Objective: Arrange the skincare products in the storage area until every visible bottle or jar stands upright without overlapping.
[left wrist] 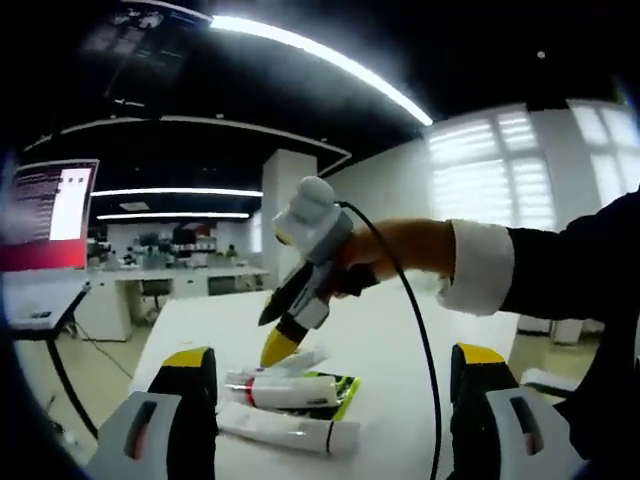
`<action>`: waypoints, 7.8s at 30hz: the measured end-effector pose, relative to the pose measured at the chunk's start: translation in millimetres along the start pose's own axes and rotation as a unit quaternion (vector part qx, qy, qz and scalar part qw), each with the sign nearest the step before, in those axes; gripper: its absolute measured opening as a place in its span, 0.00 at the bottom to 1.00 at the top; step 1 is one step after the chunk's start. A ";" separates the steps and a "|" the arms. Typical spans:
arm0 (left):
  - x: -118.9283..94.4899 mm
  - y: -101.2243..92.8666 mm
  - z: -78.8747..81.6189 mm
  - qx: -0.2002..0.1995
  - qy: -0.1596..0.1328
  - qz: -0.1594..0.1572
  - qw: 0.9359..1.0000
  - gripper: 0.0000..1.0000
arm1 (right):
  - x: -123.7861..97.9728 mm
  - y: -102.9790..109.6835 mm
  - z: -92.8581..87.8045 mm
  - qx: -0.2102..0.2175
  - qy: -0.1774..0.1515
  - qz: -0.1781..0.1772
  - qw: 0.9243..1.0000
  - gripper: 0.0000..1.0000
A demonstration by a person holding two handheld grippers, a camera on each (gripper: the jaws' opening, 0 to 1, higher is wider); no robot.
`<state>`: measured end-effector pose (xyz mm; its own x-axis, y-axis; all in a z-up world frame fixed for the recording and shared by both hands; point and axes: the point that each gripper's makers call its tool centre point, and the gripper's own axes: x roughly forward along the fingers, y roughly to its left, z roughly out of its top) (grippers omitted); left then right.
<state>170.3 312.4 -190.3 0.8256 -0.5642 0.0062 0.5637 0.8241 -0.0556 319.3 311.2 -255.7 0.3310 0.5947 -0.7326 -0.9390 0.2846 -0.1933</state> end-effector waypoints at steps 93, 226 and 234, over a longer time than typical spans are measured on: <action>-16.6 37.3 -24.8 -0.004 0.042 0.002 0.999 0.99 | 112.6 -8.9 -11.6 0.066 -0.006 -0.019 0.998 0.29; 27.8 -22.7 -60.2 -0.015 0.085 -0.049 0.995 0.97 | -128.9 24.8 -51.4 0.200 -0.323 -0.194 0.905 0.27; 38.6 -30.5 -75.8 -0.006 0.104 -0.048 0.993 0.94 | -135.7 33.6 -58.1 0.213 -0.308 -0.212 0.903 0.27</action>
<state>183.0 261.8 -264.1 0.7440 -0.6395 -0.1938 0.6382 0.7660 -0.0775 237.4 196.4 -200.7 0.7649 0.6320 -0.1248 -0.6376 0.7704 -0.0065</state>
